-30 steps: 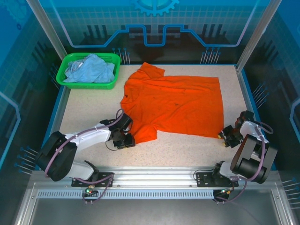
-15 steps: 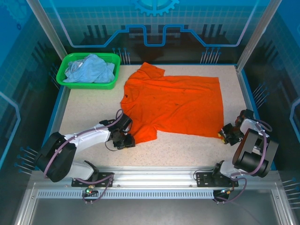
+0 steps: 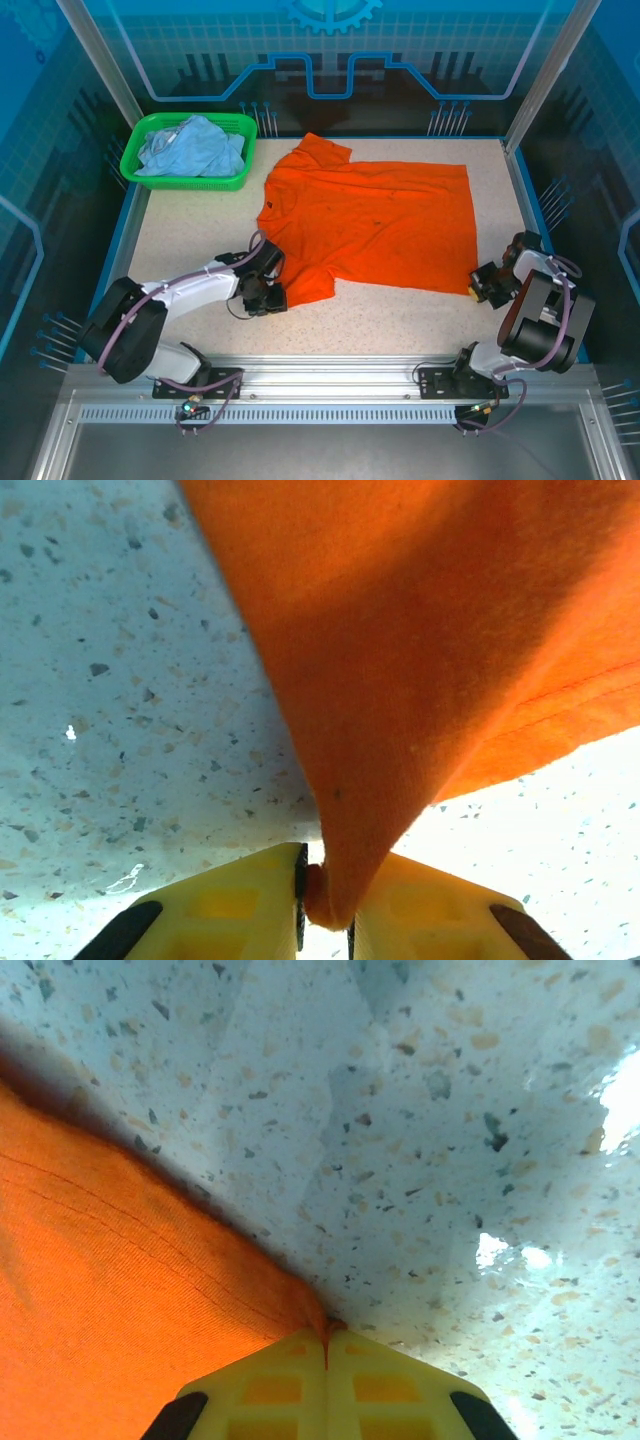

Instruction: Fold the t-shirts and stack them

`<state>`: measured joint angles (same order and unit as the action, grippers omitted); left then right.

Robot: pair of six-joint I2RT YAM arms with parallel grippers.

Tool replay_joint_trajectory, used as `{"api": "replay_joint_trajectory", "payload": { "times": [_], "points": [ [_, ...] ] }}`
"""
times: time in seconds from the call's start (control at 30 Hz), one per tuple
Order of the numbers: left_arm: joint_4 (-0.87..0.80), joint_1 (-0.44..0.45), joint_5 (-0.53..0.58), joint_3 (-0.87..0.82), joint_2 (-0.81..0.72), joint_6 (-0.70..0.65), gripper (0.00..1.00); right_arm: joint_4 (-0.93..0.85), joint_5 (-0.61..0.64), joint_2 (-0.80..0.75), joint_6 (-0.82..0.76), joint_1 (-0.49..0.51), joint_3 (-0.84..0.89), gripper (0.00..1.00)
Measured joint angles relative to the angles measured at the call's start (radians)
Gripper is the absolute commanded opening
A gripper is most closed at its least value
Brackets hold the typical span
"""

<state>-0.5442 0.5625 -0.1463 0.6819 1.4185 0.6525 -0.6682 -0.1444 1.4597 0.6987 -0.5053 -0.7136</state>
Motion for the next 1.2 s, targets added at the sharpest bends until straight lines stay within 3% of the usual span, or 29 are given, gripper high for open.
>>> {"api": "replay_joint_trajectory", "payload": {
  "times": [0.27, 0.57, 0.9, 1.03, 1.2],
  "points": [
    [-0.022, 0.0, -0.009, 0.005, 0.0, 0.004, 0.0, -0.057, 0.05, -0.001, -0.027, 0.005, -0.037, 0.0],
    [-0.162, 0.0, -0.099, 0.005, -0.089, 0.023, 0.0, -0.136, 0.148, -0.001, -0.072, 0.055, -0.098, 0.0],
    [-0.302, -0.005, -0.219, 0.075, -0.069, 0.049, 0.0, -0.178, 0.164, -0.025, -0.078, 0.072, -0.101, 0.0],
    [-0.346, -0.066, -0.246, 0.221, -0.034, 0.045, 0.0, -0.216, 0.151, -0.034, -0.06, 0.103, -0.181, 0.0],
    [-0.364, -0.207, -0.274, 0.428, 0.08, 0.045, 0.0, -0.222, 0.129, 0.01, -0.022, 0.159, -0.365, 0.0]
  ]
}}
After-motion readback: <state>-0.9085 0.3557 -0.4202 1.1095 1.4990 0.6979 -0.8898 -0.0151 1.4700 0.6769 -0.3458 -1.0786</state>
